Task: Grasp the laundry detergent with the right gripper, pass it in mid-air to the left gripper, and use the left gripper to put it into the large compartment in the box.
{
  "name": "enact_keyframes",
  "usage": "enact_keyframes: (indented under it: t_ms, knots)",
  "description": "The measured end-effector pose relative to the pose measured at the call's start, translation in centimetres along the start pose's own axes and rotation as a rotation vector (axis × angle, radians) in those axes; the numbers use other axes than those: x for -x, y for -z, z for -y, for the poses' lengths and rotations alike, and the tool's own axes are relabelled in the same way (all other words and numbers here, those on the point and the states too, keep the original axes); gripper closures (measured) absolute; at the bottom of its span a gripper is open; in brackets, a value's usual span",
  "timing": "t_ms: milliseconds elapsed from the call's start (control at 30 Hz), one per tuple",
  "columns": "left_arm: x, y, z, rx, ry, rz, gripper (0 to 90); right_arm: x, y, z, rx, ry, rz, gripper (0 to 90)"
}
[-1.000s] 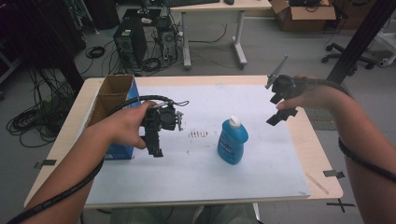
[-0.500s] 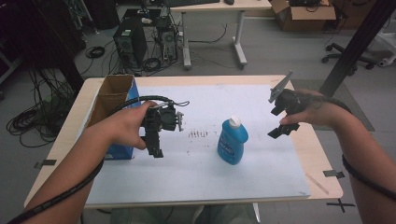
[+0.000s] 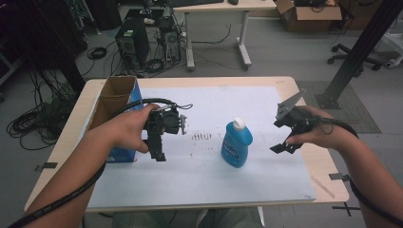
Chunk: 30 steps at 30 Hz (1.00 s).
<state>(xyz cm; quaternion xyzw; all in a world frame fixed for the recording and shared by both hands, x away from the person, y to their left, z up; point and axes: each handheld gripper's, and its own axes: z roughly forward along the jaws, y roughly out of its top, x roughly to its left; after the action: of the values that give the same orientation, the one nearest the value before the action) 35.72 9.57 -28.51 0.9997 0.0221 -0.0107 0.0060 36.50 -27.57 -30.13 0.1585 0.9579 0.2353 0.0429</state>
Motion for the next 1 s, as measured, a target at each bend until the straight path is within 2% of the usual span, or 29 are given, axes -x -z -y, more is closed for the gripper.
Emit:
enact_keyframes:
  t_ms: [300,600,633,700,733,1000]
  knots:
    - [0.1,-0.1,0.0,-0.003,-0.001,0.005,0.2,-1.4,-1.1,1.1,0.036,0.000,0.012,3.5]
    - [0.2,-0.2,0.0,-0.001,-0.004,0.007,0.2,-2.6,-2.6,2.3,0.118,-0.015,0.033,3.3]
    - [0.2,-0.3,0.0,-0.006,-0.006,0.007,0.2,-2.8,-2.8,2.7,0.154,-0.023,0.040,3.3]
    - [0.3,-0.4,0.0,-0.011,-0.007,0.008,0.2,-2.9,-2.9,2.9,0.171,-0.029,0.043,3.2]
    - [0.3,-0.4,0.0,-0.015,-0.007,0.010,0.2,-3.1,-3.2,3.3,0.196,-0.038,0.052,3.2]
    - [0.4,-0.2,-0.1,-0.013,-0.011,0.008,0.2,-4.0,-4.6,4.2,0.251,-0.056,0.054,2.6]
